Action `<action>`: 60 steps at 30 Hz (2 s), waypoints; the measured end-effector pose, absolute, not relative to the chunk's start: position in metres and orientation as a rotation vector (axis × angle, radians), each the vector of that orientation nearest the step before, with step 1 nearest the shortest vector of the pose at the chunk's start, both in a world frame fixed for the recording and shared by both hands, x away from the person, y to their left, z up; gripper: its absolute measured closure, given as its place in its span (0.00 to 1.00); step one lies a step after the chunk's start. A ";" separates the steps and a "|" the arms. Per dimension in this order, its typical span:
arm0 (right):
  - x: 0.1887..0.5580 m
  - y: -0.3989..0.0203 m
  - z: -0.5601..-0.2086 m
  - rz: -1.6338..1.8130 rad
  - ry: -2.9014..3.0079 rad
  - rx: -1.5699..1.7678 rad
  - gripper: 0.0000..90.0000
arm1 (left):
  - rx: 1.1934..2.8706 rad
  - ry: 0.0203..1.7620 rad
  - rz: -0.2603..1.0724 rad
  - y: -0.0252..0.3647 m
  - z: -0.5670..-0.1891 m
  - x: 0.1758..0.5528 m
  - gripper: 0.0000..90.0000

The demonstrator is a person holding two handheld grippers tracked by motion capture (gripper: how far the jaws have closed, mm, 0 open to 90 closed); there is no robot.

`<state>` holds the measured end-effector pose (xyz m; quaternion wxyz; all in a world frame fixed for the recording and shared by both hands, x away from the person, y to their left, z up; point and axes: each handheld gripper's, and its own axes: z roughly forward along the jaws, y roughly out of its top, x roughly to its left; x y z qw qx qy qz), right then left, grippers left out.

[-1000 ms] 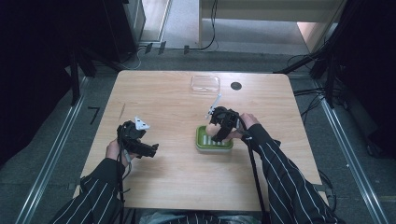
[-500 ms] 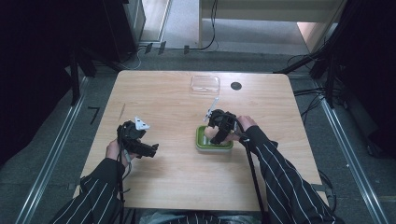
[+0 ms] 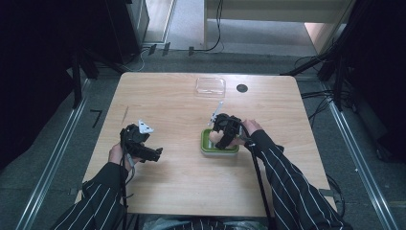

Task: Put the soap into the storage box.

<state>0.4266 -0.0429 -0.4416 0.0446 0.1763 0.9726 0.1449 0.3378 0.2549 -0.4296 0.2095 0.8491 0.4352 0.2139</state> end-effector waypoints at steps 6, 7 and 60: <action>0.427 -0.042 -0.443 0.439 2.973 0.533 0.38 | 2.362 1.211 0.593 0.255 -0.430 0.338 0.00; 0.426 -0.042 -0.443 0.438 2.976 0.532 0.38 | 2.362 1.211 0.592 0.255 -0.430 0.338 0.00; 0.424 -0.041 -0.445 0.396 2.958 0.513 0.36 | 2.360 1.210 0.600 0.254 -0.429 0.337 0.00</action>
